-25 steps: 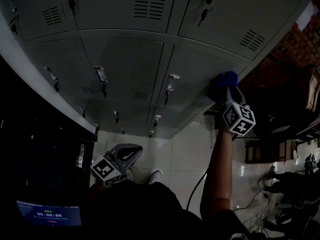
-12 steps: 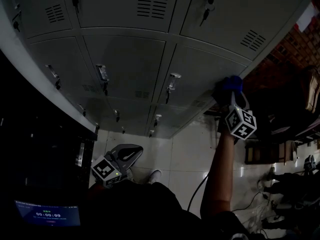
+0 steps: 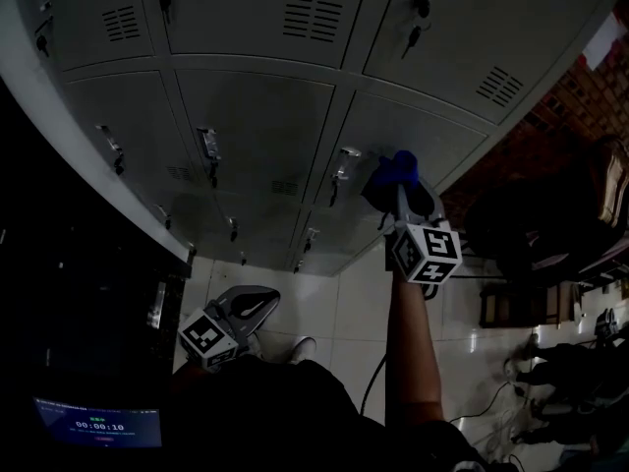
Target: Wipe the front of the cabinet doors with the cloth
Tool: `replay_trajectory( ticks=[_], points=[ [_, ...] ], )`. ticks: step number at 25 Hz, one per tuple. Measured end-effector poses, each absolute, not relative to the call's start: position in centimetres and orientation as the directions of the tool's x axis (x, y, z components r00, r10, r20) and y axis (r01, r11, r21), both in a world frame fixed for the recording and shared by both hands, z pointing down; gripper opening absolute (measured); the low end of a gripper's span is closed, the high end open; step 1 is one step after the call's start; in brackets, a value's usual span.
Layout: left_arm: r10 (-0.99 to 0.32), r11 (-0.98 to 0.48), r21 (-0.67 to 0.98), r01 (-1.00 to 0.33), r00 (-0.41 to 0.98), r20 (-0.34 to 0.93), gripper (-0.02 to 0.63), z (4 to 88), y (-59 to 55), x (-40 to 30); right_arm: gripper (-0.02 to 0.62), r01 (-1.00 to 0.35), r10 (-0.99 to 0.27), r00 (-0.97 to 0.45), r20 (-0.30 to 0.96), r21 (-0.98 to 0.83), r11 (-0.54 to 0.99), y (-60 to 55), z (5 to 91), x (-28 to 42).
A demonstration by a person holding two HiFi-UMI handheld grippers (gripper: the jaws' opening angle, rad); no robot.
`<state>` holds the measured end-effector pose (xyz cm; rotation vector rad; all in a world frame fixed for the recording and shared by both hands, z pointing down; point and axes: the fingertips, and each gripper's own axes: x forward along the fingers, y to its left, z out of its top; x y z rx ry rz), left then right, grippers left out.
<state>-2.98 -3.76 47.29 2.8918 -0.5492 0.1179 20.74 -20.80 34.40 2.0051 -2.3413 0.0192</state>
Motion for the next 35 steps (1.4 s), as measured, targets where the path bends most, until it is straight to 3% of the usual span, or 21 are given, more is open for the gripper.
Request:
replay_trajectory(
  ticks=[10,18,24,35],
  points=[
    [-0.405,-0.890,0.178,-0.420,0.907,0.117,0.000,48.1,-4.0,-5.9,0.067,-0.954,-0.949,-0.297,0.103,0.015,0.300,-25.7,36.7,11.8],
    [-0.430,-0.875,0.197,-0.443,0.897,0.106,0.000,47.1,-4.1,-6.7,0.067,-0.958,-0.952,-0.282,0.117,0.026,0.286,-27.0,38.0,11.2],
    [-0.412,-0.885,0.181,-0.428,0.903,0.122,0.000,48.1,-4.1,-6.3,0.067,-0.968,-0.961,-0.244,0.129,0.024,0.249,-26.3,38.2,13.3],
    [-0.352,-0.909,0.188,-0.371,0.927,0.127,0.000,47.8,-4.2,-3.2,0.067,-0.995,-0.987,-0.096,0.130,0.017,0.099,-24.3,38.6,23.2]
  ],
)
